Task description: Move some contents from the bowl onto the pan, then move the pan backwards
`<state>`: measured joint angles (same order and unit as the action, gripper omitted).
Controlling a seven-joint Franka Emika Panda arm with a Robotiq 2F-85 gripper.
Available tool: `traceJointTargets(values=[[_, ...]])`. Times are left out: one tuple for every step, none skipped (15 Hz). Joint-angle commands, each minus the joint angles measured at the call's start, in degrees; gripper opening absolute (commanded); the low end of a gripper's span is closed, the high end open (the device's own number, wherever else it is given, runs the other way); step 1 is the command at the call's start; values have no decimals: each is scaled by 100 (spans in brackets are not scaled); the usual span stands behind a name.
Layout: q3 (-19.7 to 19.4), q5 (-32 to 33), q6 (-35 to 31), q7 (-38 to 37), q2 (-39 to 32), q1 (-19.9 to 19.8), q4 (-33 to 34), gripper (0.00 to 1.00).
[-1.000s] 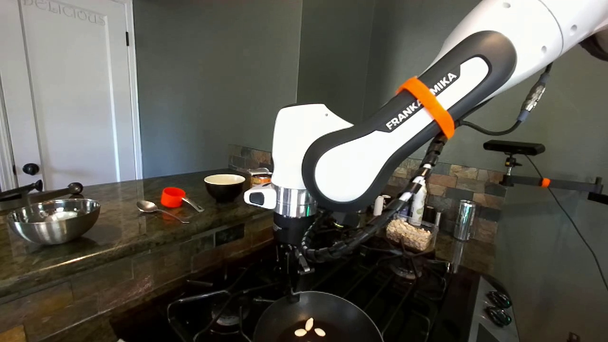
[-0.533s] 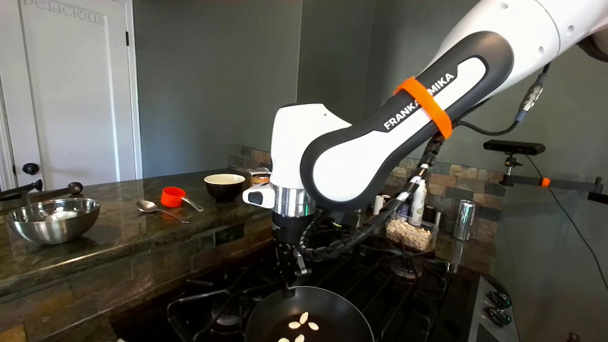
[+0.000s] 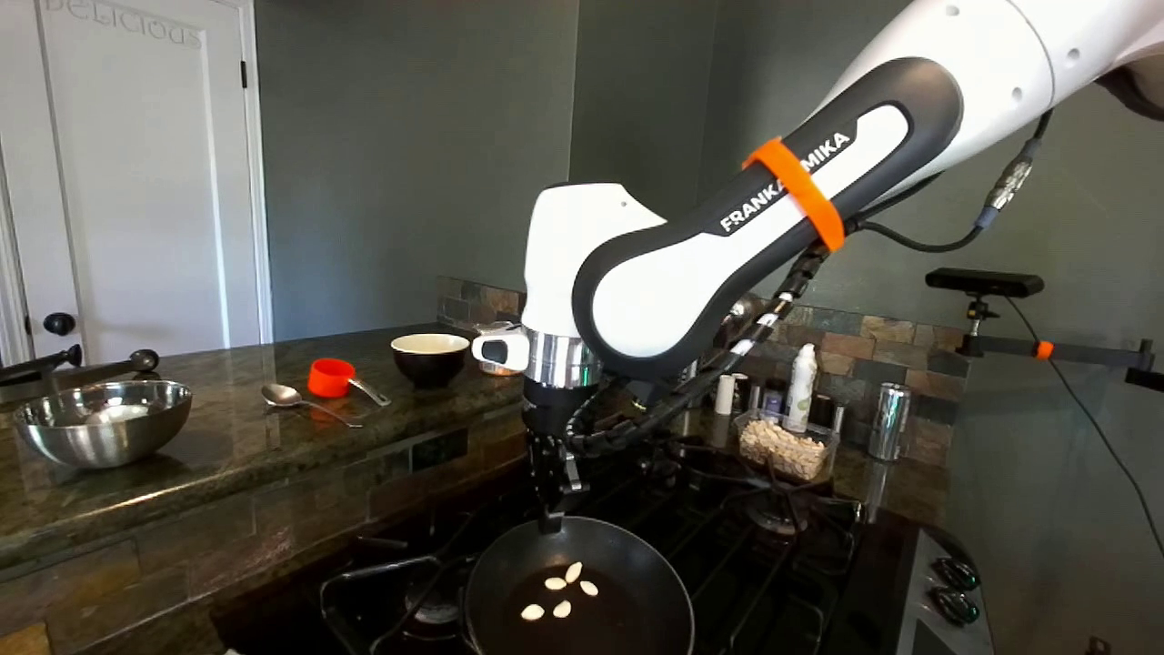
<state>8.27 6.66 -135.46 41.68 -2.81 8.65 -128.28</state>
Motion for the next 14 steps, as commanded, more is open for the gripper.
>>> traceJointTargets(values=[[-52,126,28,-204,-297,-100,299,2],[-58,108,61,-263,-363,-118,370,2],[-64,105,80,-304,-421,-134,433,2],[-71,89,114,-380,-486,-152,513,2],[-84,91,190,-458,-559,-167,596,2],[-89,48,236,-517,-619,-188,677,2],[-105,74,294,-614,-684,-204,767,2],[-109,86,349,-669,-737,-220,857,2],[-117,87,394,-731,-796,-241,960,2],[-123,99,427,-794,-847,-253,1064,2],[-127,106,448,-840,-916,-266,1172,2],[-131,132,444,-912,-968,-269,1249,2],[-131,131,429,-968,-1049,-274,1336,2],[-112,42,425,-967,-1112,-287,1404,2]])
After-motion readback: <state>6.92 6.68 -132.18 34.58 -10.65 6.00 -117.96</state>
